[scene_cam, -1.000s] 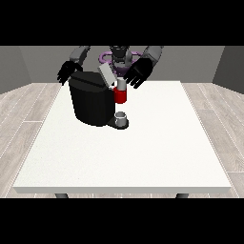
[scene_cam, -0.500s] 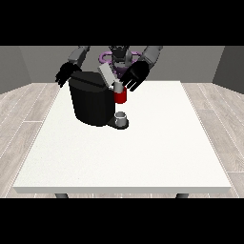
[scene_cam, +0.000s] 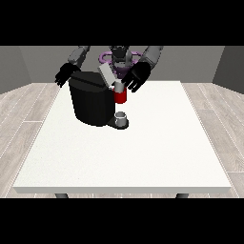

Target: Insert the coffee pod into the coffee machine and close the lid

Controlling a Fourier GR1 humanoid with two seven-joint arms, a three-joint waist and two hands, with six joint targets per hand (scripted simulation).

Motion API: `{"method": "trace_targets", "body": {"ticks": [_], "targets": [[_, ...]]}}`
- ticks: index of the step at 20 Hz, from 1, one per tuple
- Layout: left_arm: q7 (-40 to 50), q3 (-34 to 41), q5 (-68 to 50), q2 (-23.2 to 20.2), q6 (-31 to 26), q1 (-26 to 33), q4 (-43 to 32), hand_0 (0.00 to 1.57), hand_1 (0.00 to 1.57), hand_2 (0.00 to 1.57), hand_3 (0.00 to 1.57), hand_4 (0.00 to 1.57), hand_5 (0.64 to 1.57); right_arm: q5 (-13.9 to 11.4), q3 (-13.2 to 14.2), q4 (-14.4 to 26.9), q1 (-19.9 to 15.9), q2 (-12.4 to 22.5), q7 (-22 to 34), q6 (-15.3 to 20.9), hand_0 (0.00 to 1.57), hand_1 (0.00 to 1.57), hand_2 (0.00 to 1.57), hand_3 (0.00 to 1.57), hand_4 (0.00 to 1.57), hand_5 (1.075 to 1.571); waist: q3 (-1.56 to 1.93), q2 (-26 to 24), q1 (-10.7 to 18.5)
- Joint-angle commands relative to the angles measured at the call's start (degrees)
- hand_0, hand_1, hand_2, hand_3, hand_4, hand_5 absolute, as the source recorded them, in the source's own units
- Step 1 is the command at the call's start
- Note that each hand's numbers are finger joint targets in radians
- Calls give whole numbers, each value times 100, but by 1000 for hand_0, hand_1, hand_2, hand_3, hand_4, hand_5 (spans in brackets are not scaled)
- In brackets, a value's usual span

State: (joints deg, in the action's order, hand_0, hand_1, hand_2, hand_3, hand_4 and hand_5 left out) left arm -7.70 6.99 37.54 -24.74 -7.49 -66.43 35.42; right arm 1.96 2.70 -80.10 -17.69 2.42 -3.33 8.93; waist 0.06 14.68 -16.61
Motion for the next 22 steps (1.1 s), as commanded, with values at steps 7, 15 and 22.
{"method": "trace_targets", "body": {"ticks": [7,15,22], "targets": [[83,37,13,9,-154,-65,-76,1196,1196,1240,1142,466,1571,23,43,248,154,-53,-538,-72,0,0,0,0,443,1571,-4,165,31],[35,-163,243,204,19,81,-17,1105,1105,1151,980,413,1571,154,197,205,-26,119,-22,-99,0,0,0,0,364,1571,-5,-26,76],[-68,-98,271,-25,-99,32,-36,1073,1073,1125,967,364,1571,88,120,160,57,109,-3,-80,0,0,0,0,438,1571,-6,-102,100]]}}
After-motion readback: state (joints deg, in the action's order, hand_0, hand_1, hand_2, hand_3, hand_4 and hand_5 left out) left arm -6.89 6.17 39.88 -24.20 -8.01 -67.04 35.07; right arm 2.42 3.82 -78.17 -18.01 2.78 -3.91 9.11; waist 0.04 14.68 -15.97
